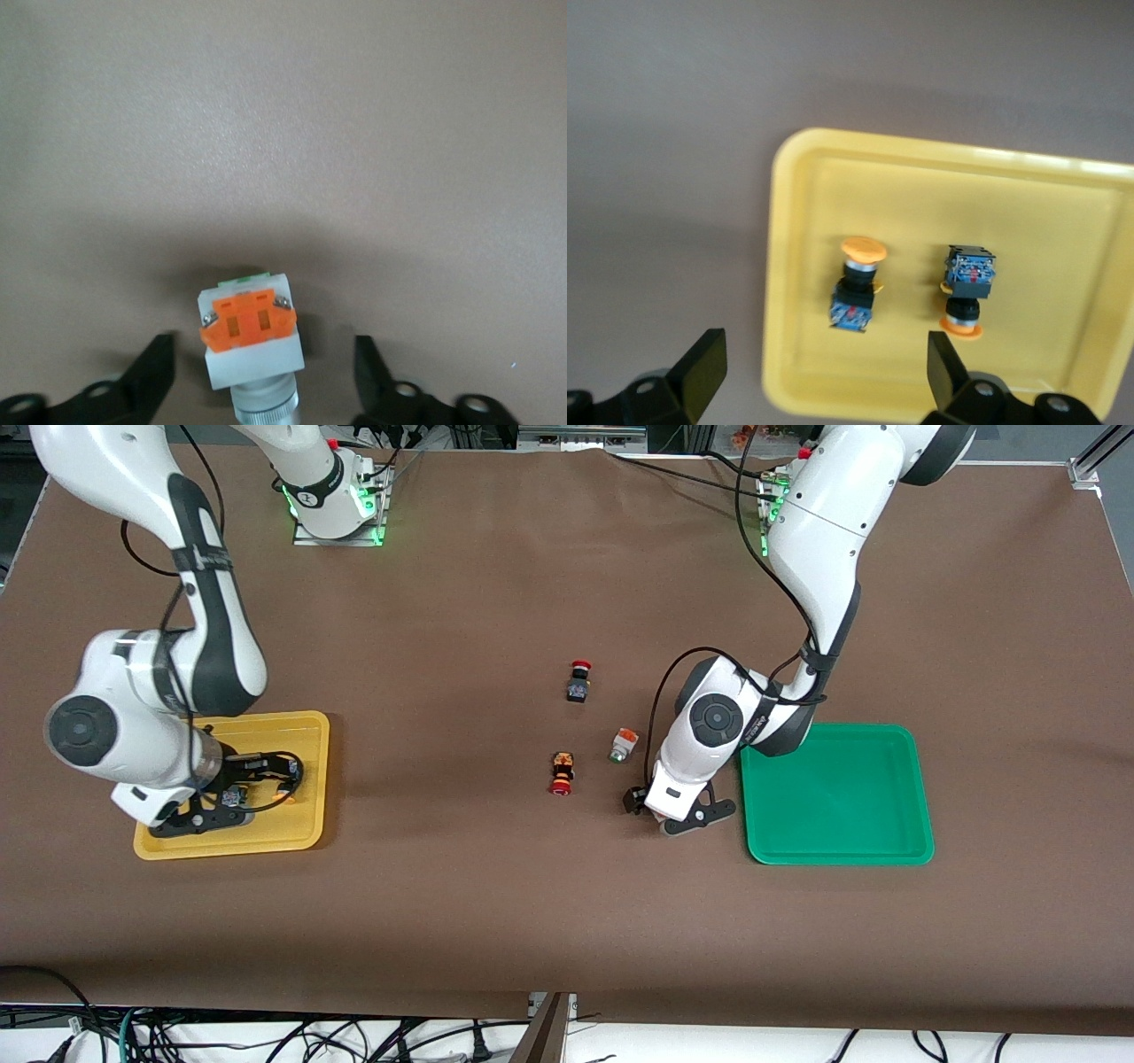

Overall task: Place green and yellow buttons in trays
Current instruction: 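Place the yellow button in the yellow tray while the left gripper grasps a green button, then place the green button in the green tray while the right gripper withdraws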

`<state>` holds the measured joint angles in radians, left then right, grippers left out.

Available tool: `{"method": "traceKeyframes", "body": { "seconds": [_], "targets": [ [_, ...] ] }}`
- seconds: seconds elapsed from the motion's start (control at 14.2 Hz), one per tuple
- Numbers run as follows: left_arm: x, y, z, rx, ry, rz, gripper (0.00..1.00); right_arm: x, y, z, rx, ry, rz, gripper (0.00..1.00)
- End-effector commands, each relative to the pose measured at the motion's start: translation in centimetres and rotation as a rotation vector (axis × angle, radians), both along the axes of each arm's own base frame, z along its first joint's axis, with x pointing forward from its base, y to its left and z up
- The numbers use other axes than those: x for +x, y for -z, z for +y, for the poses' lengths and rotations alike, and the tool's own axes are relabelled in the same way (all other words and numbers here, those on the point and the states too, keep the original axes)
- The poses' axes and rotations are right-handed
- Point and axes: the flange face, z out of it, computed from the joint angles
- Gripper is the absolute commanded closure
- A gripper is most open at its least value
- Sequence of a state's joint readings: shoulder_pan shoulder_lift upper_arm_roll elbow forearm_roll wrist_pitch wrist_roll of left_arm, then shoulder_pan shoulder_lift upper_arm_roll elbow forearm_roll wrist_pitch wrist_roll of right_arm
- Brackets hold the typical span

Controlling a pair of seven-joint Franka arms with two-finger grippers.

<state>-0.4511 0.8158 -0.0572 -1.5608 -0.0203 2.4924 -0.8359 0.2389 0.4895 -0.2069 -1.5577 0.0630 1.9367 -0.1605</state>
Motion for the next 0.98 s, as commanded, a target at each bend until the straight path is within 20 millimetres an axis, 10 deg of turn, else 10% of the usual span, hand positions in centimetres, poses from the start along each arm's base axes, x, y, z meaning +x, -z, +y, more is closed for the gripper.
{"method": "traceKeyframes", "body": {
  "seconds": [0.0,0.42,0.63,0.77,0.91],
  "targets": [
    [-0.6,0.0,-0.1,0.03,0.04,0.021,1.0,0.4,-5.5,1.5,0.023,-0.003,0.046,0.0],
    [1.3,-3.1,3.9,0.059,0.098,0.061,1.0,-7.3,-19.3,1.3,0.015,0.005,0.01,0.0],
    [1.3,-10.1,8.1,0.098,0.2,0.144,1.0,-10.4,-24.9,0.3,-0.018,-0.001,-0.072,0.0],
    [1.9,-13.1,12.9,0.109,0.256,0.188,1.0,-11.4,-25.2,-0.1,-0.015,-0.003,-0.062,0.0],
    [2.1,-10.3,18.3,0.23,0.319,0.173,1.0,-11.6,-25.3,-1.2,-0.014,0.017,-0.031,0.0]
  ]
}}
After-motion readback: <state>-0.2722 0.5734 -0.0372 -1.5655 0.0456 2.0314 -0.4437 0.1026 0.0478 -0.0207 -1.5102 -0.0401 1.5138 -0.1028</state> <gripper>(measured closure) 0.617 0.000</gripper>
